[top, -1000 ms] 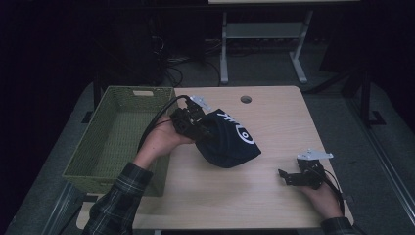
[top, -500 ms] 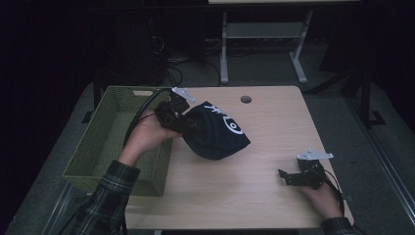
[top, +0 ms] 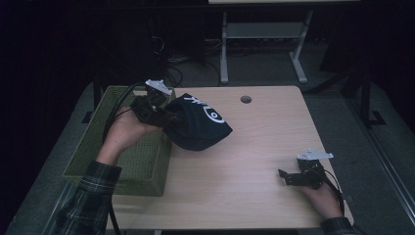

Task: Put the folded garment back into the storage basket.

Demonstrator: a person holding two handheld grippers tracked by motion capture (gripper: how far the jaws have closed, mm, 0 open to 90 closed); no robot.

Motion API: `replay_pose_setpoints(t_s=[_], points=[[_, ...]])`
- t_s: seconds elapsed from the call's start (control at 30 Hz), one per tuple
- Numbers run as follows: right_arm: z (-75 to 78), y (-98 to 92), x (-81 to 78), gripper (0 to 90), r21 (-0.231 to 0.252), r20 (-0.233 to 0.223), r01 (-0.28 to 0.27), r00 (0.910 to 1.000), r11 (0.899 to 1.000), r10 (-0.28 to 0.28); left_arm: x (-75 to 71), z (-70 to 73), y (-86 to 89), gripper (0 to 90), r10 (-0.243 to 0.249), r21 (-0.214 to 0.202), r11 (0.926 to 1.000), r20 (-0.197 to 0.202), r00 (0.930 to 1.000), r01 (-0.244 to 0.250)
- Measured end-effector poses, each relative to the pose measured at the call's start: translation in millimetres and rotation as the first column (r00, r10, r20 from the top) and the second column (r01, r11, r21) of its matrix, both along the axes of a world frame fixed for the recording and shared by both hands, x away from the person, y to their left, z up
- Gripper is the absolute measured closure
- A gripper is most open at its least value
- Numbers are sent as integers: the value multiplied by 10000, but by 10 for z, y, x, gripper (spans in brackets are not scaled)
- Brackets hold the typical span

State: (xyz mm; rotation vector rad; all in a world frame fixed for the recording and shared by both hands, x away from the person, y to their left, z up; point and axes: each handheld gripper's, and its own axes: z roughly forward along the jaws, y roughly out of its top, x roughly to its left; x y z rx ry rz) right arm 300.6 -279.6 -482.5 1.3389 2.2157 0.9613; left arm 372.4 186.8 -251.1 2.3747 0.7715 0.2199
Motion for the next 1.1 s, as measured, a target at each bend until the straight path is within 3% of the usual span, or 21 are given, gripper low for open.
replay_pose_setpoints(t_s=[0.57,0.83,0.97,1.03,1.1], points=[[0,-2,1,114,-6,6,21,10000,10000,-21,-21,84,441,705,1090,-12,9940,240,9937,-1090],[0,-1,0,114,2,-9,41,10000,10000,-41,-21,80,714,705,1839,49,9829,400,9821,-1843],[0,-2,1,114,-7,4,44,10000,10000,-44,-29,59,914,705,2509,77,9678,566,9664,-2517],[0,-2,1,114,-3,-2,54,10000,10000,-54,-30,56,957,705,2590,109,9655,576,9642,-2600],[0,-2,0,114,2,-14,68,10000,10000,-68,-36,41,1043,705,2836,-40,9589,557,9573,-2839]])
